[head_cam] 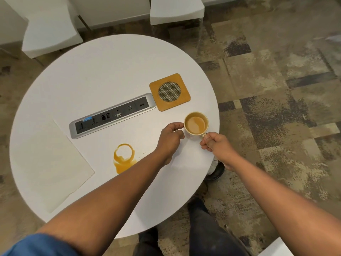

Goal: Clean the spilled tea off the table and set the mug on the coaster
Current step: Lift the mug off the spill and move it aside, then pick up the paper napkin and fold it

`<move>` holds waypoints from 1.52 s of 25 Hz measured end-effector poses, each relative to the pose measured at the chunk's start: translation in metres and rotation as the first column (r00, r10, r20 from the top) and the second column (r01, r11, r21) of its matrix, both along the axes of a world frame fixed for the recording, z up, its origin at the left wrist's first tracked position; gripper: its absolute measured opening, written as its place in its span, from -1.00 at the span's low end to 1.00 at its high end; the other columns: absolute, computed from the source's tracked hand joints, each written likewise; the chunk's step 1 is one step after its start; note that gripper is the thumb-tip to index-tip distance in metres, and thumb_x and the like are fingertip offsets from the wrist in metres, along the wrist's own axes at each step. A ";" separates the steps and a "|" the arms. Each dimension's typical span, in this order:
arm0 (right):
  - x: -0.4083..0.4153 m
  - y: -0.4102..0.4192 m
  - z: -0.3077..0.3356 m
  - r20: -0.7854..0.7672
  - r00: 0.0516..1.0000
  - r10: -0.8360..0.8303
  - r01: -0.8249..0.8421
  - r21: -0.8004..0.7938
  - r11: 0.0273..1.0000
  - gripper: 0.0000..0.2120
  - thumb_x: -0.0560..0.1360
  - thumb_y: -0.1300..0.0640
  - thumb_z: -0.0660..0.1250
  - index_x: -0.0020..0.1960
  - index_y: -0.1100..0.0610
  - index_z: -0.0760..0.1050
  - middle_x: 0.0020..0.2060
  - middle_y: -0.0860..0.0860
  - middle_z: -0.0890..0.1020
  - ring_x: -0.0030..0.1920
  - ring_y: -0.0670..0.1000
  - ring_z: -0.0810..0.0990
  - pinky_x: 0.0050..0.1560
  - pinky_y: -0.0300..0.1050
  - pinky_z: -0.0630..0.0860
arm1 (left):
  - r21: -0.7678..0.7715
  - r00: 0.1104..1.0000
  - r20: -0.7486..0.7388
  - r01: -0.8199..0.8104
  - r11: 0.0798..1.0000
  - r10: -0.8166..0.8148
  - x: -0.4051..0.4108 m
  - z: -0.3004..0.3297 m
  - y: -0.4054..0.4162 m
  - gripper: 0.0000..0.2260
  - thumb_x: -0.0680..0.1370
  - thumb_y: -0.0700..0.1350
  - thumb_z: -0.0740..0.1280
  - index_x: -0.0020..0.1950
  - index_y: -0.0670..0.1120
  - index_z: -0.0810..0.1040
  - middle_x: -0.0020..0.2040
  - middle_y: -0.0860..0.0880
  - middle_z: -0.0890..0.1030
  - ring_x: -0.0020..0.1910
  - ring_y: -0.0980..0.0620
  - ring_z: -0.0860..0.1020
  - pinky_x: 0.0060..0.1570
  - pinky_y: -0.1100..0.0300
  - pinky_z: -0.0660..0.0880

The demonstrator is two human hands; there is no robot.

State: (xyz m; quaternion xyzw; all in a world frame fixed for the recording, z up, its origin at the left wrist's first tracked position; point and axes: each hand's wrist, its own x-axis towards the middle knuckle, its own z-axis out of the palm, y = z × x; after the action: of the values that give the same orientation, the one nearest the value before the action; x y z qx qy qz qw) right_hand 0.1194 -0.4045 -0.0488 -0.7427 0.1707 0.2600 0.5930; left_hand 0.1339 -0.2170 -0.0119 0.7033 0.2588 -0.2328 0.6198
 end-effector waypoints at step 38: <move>-0.075 0.360 -0.006 0.202 0.117 0.972 -0.682 -0.695 0.227 -0.63 0.55 0.21 0.23 0.35 0.19 0.45 0.38 0.08 0.47 0.31 0.20 0.44 0.26 0.10 0.44 | 0.746 0.997 -0.065 0.073 0.662 -0.036 -0.238 -0.060 0.354 -0.45 0.64 -0.08 0.29 0.63 -0.07 0.27 0.66 -0.05 0.19 0.62 -0.09 0.18 0.54 -0.02 0.18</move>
State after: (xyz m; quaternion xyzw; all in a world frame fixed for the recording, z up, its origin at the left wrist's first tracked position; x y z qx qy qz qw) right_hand 0.0449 -0.0445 -0.0545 -0.8455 -0.4433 0.2504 0.1610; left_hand -0.1036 0.1373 -0.0719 0.8978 0.3240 -0.1401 0.2635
